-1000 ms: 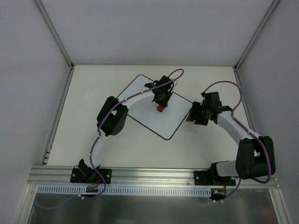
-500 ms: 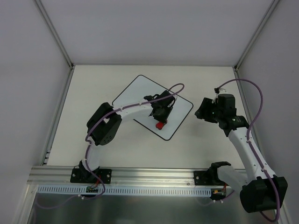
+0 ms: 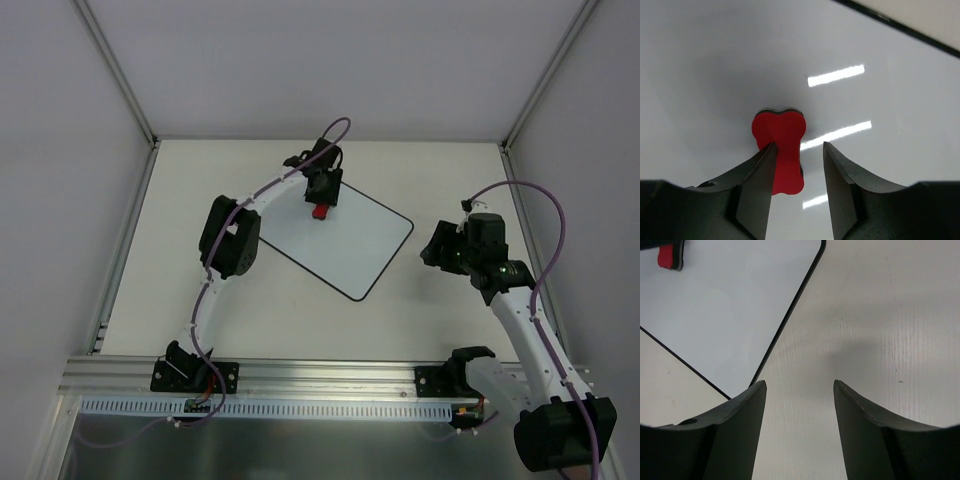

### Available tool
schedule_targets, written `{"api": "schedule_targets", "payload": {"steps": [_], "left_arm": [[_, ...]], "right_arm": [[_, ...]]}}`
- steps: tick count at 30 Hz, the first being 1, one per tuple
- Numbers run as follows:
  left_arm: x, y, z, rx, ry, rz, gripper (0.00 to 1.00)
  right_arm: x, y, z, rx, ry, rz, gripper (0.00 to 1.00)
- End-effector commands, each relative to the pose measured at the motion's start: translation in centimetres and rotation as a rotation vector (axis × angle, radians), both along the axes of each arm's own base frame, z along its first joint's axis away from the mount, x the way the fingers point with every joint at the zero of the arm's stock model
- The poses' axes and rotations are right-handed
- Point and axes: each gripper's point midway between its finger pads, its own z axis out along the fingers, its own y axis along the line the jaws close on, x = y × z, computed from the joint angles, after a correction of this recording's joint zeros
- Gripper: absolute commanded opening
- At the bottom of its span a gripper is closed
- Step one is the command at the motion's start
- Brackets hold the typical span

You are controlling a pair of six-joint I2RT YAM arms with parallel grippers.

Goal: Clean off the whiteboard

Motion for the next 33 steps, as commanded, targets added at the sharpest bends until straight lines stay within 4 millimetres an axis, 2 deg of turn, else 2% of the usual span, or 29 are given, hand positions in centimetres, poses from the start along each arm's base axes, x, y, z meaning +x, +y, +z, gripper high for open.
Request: {"api": "schedule_targets", "payload": {"steps": [1,3,7,9,13,17,23,29,33], "left_arm": [[2.5,0.9,0.2,0.042,-0.043,0.005,0.43],[3.9,1.4,0.2,0.006,-0.039,0.017,0.43],[4.8,1.4,0.0,-0.03,-0.03,-0.005,0.46],[4.9,0.3,0.1,-0.066,-0.026,-0.034,0.5],[4.4,-2.1,-0.1,-0.13,-0.006,-0.104,0.49],[2.3,-5.2,-0.8,-0.146,0.016,-0.189,0.49],[-0.6,-7.3,-2.7,-0.178,0.103,-0.226,0.48],[-5.2,-6.9,-3.6,-0.154,0.199,-0.247,0.46],[-10.1,-5.9,-4.1,-0.1,0.272,-0.267,0.44]], "right_arm": [[-0.1,-0.8,0.3,-0.035,-0.023,-0.01,0.61],[0.0,-0.9,0.7,-0.041,-0.042,-0.012,0.61],[0.2,-1.1,1.3,-0.055,-0.061,-0.012,0.61],[0.3,-1.2,1.4,-0.062,-0.066,-0.014,0.62],[0.4,-1.4,1.4,-0.075,-0.071,-0.013,0.61],[0.4,-1.7,1.4,-0.09,-0.073,-0.019,0.62],[0.4,-1.7,1.3,-0.09,-0.07,-0.02,0.62],[0.4,-1.2,1.4,-0.06,-0.062,-0.011,0.62],[0.5,-0.7,2.2,-0.037,-0.07,-0.001,0.62]]}}
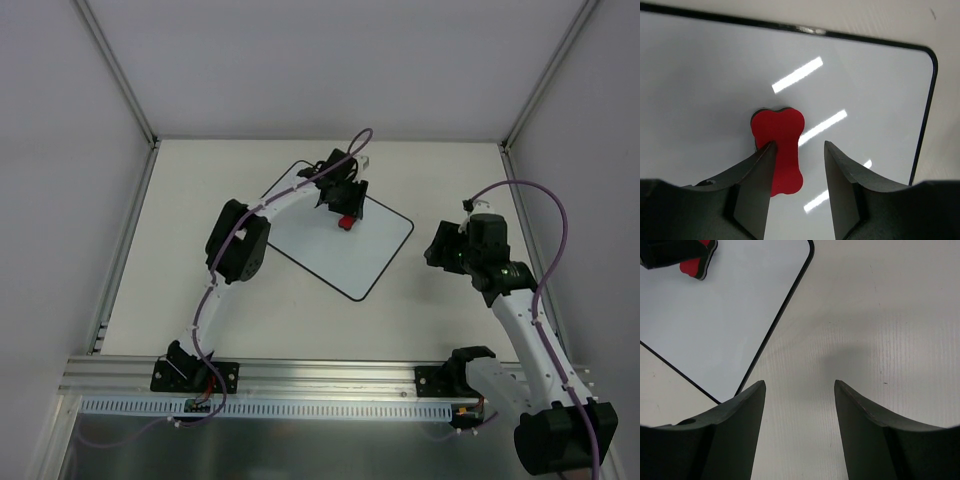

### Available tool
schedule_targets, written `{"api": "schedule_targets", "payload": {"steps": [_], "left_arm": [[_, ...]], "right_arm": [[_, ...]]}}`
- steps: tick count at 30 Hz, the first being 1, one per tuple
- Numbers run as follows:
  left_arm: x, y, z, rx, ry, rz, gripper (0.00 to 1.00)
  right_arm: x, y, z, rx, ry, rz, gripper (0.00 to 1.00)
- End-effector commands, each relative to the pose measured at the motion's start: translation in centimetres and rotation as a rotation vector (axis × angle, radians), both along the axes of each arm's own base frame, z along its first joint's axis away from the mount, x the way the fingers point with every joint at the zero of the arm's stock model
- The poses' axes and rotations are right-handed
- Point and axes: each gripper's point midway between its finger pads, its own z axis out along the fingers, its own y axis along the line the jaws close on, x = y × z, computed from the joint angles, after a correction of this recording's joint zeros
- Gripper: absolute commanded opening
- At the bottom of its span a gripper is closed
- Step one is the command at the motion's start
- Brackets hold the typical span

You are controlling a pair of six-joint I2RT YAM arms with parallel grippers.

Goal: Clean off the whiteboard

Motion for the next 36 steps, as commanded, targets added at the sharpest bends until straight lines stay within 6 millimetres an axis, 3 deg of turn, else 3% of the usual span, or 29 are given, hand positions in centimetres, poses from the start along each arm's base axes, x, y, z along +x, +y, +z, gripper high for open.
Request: {"api": "schedule_targets", "payload": {"steps": [1,5,6,12,14,15,16,22,30,33,36], "left_arm": [[-9.4,1.5,-4.2,0.132,0.252,-0.063,0.43],[-14.7,1.9,-4.6,0.212,0.282,-0.055,0.42],[-16.0,2.8,-4.8,0.239,0.292,-0.045,0.41],[-19.5,6.2,-4.2,0.316,0.26,0.035,0.38],[-18.8,6.9,-3.5,0.339,0.191,0.063,0.41],[-18.3,6.9,-2.4,0.329,0.156,0.065,0.52],[-17.6,6.9,-1.6,0.333,0.119,0.074,0.56],[-14.6,5.3,3.5,0.271,-0.028,0.081,0.66],[-15.5,9.0,2.0,0.364,-0.042,0.175,0.63],[-15.4,9.2,2.0,0.367,-0.043,0.193,0.59],[-15.8,8.8,0.6,0.372,0.007,0.195,0.58]], "right_arm": [[0.6,0.3,2.6,0.025,-0.048,0.008,0.62],[0.3,0.2,3.5,0.019,-0.057,0.006,0.62],[0.2,0.2,3.7,0.02,-0.06,0.007,0.62],[-1.5,0.9,3.4,0.056,-0.067,0.051,0.62],[-1.9,0.9,3.3,0.058,-0.069,0.052,0.62],[-2.1,0.8,3.3,0.059,-0.071,0.049,0.62],[-2.3,0.8,3.5,0.061,-0.08,0.045,0.62],[-3.1,0.1,4.4,0.06,-0.109,-0.001,0.63],[-4.9,-0.2,4.8,0.061,-0.111,0.0,0.63],[-5.5,-0.2,4.3,0.06,-0.102,0.003,0.64],[-6.0,0.3,4.1,0.084,-0.082,0.017,0.64]]}}
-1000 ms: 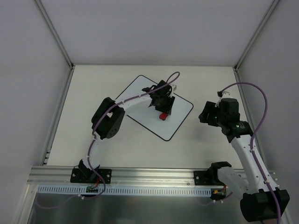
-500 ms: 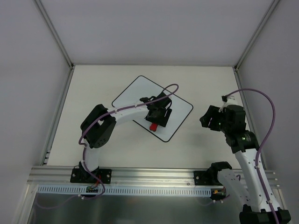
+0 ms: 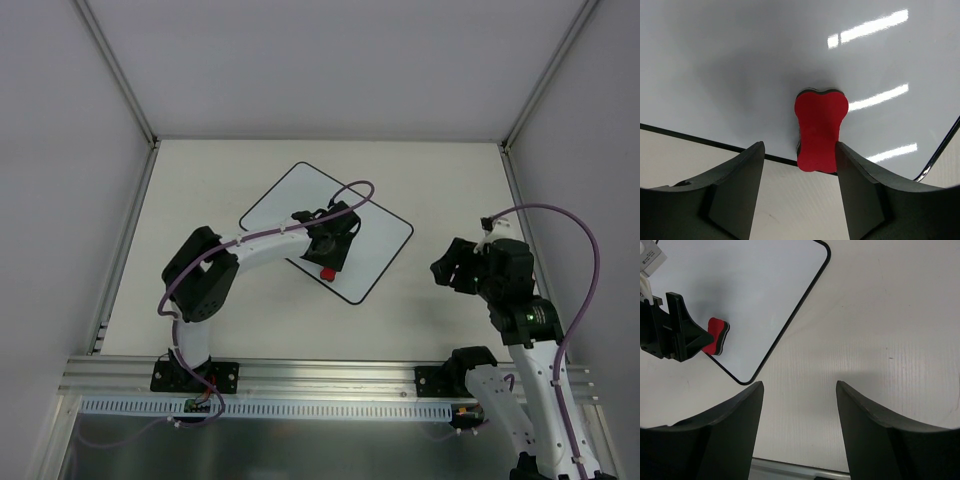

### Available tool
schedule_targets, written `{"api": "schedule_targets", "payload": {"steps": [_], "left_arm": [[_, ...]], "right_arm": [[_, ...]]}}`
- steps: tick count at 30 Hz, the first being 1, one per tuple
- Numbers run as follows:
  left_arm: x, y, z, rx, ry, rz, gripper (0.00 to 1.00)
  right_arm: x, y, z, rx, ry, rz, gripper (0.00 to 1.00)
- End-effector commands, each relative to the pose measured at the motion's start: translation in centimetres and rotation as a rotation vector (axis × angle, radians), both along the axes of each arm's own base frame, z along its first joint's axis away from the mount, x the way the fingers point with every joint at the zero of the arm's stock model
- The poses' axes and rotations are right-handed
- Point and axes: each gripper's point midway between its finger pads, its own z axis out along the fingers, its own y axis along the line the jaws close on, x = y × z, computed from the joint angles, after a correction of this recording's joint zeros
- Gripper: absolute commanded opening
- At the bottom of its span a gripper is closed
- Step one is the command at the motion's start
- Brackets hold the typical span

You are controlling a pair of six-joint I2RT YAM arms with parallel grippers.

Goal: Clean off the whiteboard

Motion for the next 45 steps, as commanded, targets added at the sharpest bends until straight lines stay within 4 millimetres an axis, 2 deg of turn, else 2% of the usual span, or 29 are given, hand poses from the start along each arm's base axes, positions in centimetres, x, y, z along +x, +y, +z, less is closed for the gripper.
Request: {"api": "schedule_targets", "payload": {"steps": [1,18,22,25,32,36,39,40,42,43,44,45], "left_arm": [[0.2,0.1,0.1,-0.011,0.01,0.054,0.58],[0.2,-2.2,-0.8,-0.058,0.064,0.038,0.57],[0.1,-1.9,-0.1,-0.077,0.054,0.087,0.57],[0.2,-1.9,-0.4,-0.074,0.057,0.109,0.57],[0.0,-2.0,-2.2,-0.049,0.09,0.126,0.45],[0.2,-1.2,-1.2,-0.046,0.063,0.146,0.27],[0.8,1.1,0.4,-0.055,0.031,0.193,0.26],[1.2,3.5,0.9,-0.044,0.013,0.244,0.26],[1.6,6.4,1.1,-0.041,0.009,0.314,0.25],[0.9,8.6,1.0,-0.031,0.014,0.349,0.25],[1.6,11.2,0.8,-0.025,0.017,0.419,0.25],[1.6,12.8,0.8,-0.018,0.015,0.452,0.25]], "right_arm": [[-0.8,0.4,-0.2,0.032,0.033,0.005,0.64],[-1.7,0.2,-2.0,0.025,0.064,0.003,0.65],[-1.8,0.3,-2.4,0.028,0.081,0.001,0.65],[-1.7,0.1,-2.3,0.027,0.07,-0.006,0.65],[-1.8,0.0,-2.6,0.017,0.068,-0.008,0.65],[-1.8,0.0,-2.2,0.018,0.057,-0.003,0.65],[-1.7,0.1,-1.9,0.016,0.048,0.007,0.65],[-1.6,0.1,-1.5,0.012,0.042,0.013,0.65],[-1.5,0.1,-1.2,0.005,0.037,0.02,0.65],[-1.4,0.1,-0.9,-0.001,0.029,0.024,0.65],[-1.3,0.0,-0.7,-0.013,0.021,0.033,0.65],[-1.2,-0.1,-0.7,-0.022,0.023,0.034,0.65]]}}
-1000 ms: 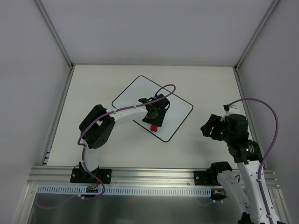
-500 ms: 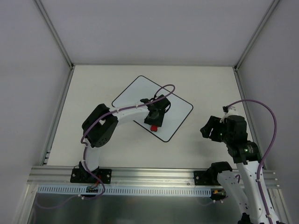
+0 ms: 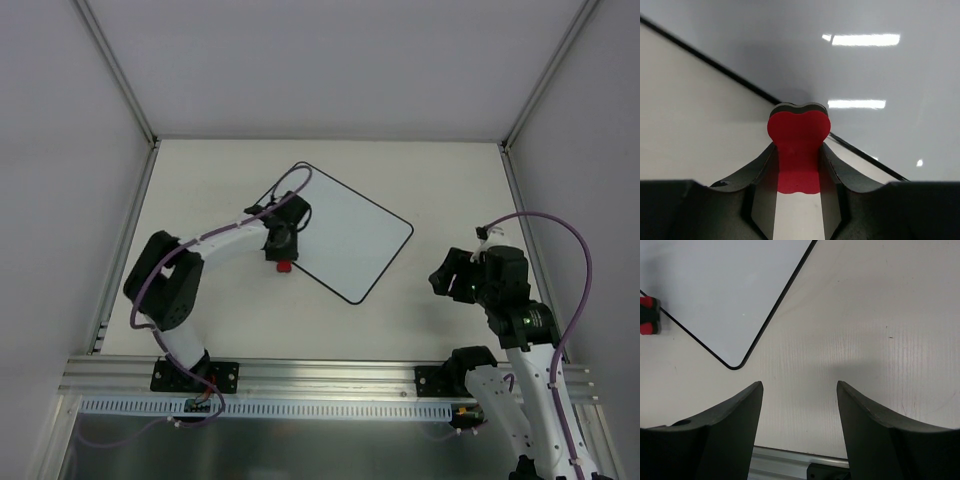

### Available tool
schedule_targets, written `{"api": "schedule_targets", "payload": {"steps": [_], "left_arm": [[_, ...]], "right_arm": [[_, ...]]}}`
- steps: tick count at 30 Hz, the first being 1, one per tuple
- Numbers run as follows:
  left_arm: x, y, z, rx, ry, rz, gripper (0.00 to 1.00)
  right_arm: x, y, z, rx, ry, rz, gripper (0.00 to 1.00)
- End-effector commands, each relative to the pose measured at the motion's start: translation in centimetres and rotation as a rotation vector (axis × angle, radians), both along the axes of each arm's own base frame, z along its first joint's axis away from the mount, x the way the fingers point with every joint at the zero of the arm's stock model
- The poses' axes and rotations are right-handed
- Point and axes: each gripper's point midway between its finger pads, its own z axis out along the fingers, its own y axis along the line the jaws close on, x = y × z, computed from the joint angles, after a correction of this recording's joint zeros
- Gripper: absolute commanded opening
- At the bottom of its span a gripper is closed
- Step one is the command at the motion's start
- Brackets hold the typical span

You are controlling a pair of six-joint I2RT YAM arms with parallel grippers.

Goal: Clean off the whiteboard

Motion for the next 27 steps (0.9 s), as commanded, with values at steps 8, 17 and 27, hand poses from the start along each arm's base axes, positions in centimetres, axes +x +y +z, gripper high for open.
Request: {"api": "schedule_targets", "payload": {"steps": [8,17,27], "left_arm": [[-0.1,15.1,0.4,0.088,-0.025,0.385,0.25],[-1.1,18.8,-1.5,0.055,0.006,0.518,0.42],[-0.7,19.1,4.7,-0.013,-0.158,0.489,0.99]], "right_arm": [[1.0,-0.1,1.9,-0.052,-0.057,0.058,0.65],[1.5,0.1,2.2,-0.053,-0.072,0.076,0.65],[2.1,-0.2,5.7,-0.071,-0.152,0.064,0.74]]}}
